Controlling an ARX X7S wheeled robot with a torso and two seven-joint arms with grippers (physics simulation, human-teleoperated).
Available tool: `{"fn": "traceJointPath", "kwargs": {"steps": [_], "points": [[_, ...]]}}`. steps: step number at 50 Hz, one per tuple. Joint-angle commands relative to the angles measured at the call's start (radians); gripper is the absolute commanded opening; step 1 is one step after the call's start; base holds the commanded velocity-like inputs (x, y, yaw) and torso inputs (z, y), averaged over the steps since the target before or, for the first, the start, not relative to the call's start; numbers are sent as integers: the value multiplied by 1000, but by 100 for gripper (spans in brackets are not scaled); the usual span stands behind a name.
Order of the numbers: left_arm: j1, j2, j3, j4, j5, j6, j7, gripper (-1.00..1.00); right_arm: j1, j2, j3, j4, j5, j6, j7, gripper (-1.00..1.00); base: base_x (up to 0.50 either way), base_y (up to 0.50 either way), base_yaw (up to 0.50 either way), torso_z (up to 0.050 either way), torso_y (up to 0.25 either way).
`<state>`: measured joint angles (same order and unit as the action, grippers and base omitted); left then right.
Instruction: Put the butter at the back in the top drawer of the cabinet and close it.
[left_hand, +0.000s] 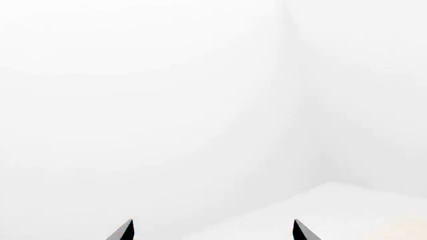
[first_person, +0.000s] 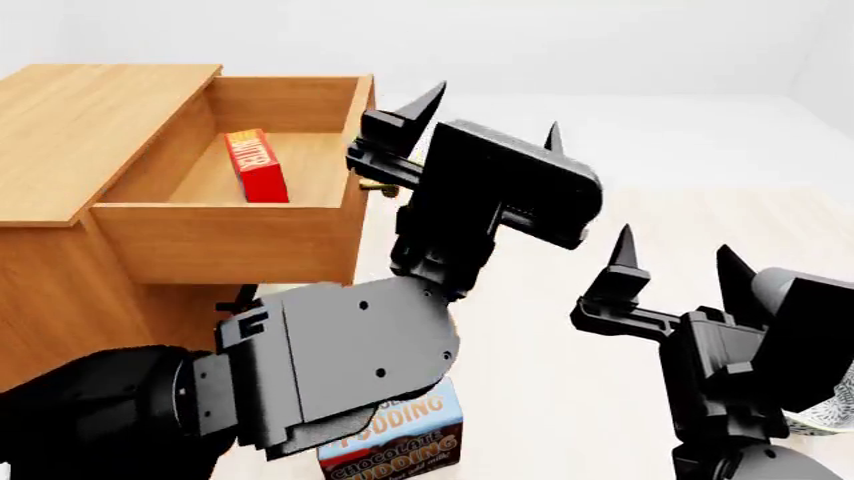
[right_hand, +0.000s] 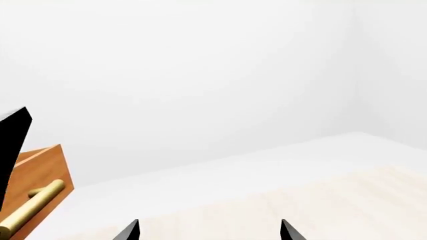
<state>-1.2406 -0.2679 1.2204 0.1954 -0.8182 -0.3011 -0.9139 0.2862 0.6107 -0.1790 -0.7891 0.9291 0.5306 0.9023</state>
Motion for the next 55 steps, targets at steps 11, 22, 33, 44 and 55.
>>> {"fn": "traceJointPath", "kwargs": {"steps": [11, 22, 33, 44, 55], "points": [[117, 60, 138, -53, 100, 61, 75, 100, -15, 7, 1, -1, -4, -13, -1, 100, 0, 0, 0, 0, 0], [165, 55, 122, -259, 94, 126, 153, 100, -17, 14, 5, -3, 0, -15, 2, 100, 0, 0, 0, 0, 0], [191, 40, 55, -516, 73, 208, 220, 100, -18, 5, -7, 10, -18, -21, -1, 100, 0, 0, 0, 0, 0], [186, -5, 16, -581, 52, 219, 227, 100, -2, -2, -24, 6, -19, -8, 10, 100, 0, 0, 0, 0, 0], [170, -94, -28, -548, 28, 215, 201, 100, 9, 0, -32, -17, -6, 9, 32, 100, 0, 0, 0, 0, 0]]}}
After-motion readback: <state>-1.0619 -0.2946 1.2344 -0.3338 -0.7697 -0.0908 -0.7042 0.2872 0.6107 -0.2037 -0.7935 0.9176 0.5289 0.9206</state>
